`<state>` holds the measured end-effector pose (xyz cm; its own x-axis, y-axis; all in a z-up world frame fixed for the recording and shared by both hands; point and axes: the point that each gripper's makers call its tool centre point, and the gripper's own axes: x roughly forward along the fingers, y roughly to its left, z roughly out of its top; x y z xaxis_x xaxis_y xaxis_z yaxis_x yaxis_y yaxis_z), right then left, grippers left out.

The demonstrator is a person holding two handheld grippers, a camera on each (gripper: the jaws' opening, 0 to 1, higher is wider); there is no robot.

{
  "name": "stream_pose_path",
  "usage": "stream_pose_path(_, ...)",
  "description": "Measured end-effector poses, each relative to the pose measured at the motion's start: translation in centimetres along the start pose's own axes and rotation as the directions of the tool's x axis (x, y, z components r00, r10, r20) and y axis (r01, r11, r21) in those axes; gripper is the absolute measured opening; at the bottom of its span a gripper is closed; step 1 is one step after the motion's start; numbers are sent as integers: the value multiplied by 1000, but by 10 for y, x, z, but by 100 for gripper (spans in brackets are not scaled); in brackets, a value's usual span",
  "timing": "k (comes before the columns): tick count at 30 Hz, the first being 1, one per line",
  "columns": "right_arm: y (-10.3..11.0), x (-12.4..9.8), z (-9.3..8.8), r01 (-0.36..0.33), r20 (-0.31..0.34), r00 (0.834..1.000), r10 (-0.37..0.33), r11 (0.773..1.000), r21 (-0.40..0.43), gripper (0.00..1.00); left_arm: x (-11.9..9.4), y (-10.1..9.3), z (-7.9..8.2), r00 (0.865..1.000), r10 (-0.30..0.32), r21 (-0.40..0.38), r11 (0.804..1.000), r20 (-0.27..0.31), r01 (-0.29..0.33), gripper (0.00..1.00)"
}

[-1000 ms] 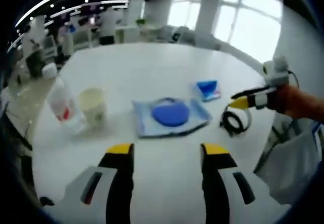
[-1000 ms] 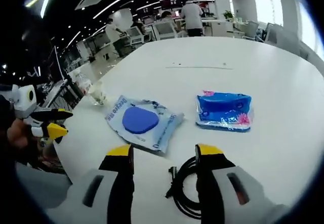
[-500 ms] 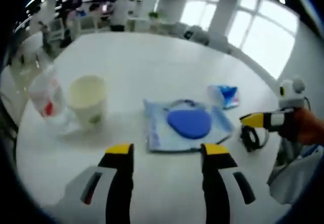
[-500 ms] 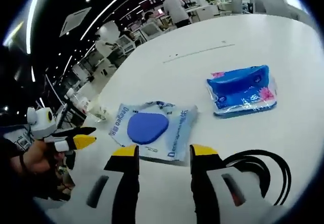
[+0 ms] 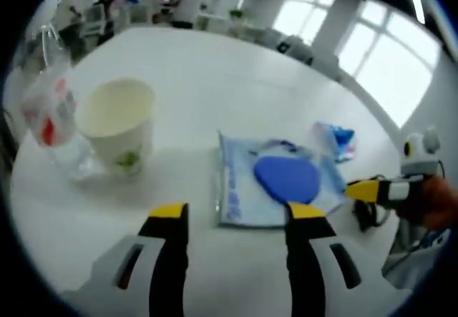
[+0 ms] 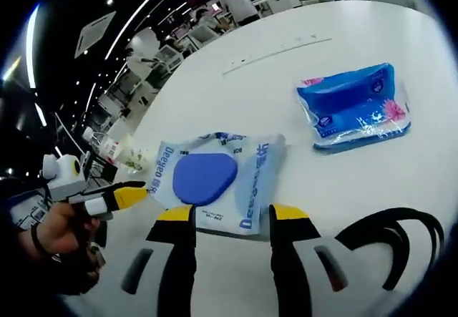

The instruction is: Arrange the tabletop items into an orderly group along one side of the table until the central work area is clear of visible clutter.

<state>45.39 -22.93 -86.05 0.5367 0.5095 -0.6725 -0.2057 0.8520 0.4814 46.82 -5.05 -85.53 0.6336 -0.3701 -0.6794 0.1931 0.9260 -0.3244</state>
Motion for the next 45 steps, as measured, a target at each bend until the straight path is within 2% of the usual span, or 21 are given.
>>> stream_pose_path(6,0,6,-1,7,-10,1000,-7,1000,10,38,6,0,-4,1000,-11,-52,999,-13,10,47)
stream_pose_path(8,-3,7,0,12,-7,1000,-12,1000,21,33,9,1,-1,1000,-6,-31,999,-1,6,44)
stream_pose_path(10,-5,8,1,12,-7,1000,-12,999,35,29,9,2,0,1000,-9,-44,999,1,9,41)
stream_pose_path(12,-5,10,0,12,-10,1000,-11,999,52,24,9,0,0,1000,-17,-54,998,1,17,35)
stream_pose_path(15,-7,10,-1,23,-7,1000,-22,998,62,17,9,5,0,1000,7,-40,999,10,-7,28)
stream_pose_path(18,-13,8,-2,54,-3,999,-54,996,68,6,5,17,-3,998,55,-101,993,3,-54,15)
stream_pose_path(19,-12,6,-3,38,0,999,-38,996,84,6,4,21,-5,998,64,-100,993,0,-63,11)
stream_pose_path(20,-11,7,-1,28,10,1000,-29,995,92,5,5,16,-5,999,35,-123,992,10,-33,11)
stream_pose_path(24,-4,5,0,15,17,1000,-16,999,47,3,0,15,-2,998,58,-107,993,34,-54,6)
stream_pose_path(28,-2,4,6,11,26,1000,-12,999,43,2,-4,13,4,997,55,-125,991,59,-47,3)
stream_pose_path(35,3,-1,20,-7,45,999,6,1000,12,1,-13,10,13,994,47,-149,988,99,-32,1)
stream_pose_path(37,4,-2,24,-9,54,998,9,1000,6,1,-16,9,15,991,55,-196,980,119,-31,1)
stream_pose_path(42,7,-1,34,-9,61,998,11,999,-31,1,-17,8,17,989,66,-203,978,134,-38,1)
stream_pose_path(45,8,-1,40,-13,68,998,15,999,-33,1,-18,9,20,986,70,-242,970,148,-32,1)
